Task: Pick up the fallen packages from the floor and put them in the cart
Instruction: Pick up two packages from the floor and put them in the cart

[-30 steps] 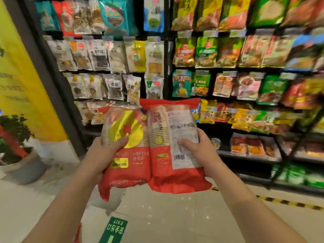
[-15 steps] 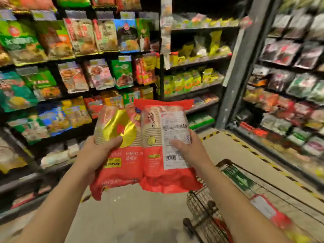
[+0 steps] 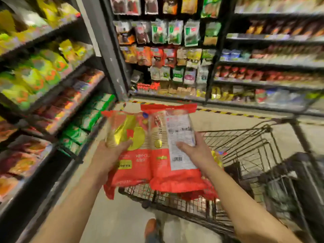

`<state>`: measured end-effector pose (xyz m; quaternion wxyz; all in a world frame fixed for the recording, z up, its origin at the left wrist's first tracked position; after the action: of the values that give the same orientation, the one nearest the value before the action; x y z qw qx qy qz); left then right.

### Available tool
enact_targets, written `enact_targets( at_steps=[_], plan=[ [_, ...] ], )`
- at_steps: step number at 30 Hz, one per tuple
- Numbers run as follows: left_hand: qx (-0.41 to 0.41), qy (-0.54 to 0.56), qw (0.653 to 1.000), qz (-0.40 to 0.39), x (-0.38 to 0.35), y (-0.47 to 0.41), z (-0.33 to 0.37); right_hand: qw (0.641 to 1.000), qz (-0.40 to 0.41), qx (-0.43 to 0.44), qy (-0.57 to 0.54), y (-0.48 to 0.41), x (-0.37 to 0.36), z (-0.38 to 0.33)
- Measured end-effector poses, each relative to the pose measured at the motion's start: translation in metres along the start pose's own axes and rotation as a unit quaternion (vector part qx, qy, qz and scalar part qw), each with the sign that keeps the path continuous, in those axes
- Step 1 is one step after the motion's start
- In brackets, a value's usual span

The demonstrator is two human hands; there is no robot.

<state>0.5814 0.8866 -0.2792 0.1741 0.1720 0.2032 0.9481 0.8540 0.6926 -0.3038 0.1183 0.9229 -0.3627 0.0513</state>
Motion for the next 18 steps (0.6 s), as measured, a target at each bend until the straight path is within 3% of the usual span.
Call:
enact_targets(
  at_steps=[9,14,18],
  plan=[
    [0.004,-0.098,0.976,-0.194,-0.166,-0.072,-0.002,0.983,0.159,-0.075,-0.048,0.007,0.095,0.076],
    [0.027,-0.120,0.959,-0.256,-0.241,-0.086,-0.035,0.966,0.220,-0.122,-0.055,0.015,0.140,0.135],
    [0.054,-0.159,0.953,-0.253,-0.285,-0.105,-0.075,0.954,0.245,-0.165,-0.049,0.007,0.170,0.200]
  ],
)
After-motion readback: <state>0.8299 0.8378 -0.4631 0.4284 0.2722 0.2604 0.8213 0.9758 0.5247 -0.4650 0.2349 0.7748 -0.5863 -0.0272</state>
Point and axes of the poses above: each hand's wrist, its own y-axis away from the middle knuckle, its own x-axis out of the back of the hand, z = x × y, the point moved 10 cm from there along -y, towards the middle knuckle, and after that the axes turned 3 degrees about x, right-handed, at the moved point
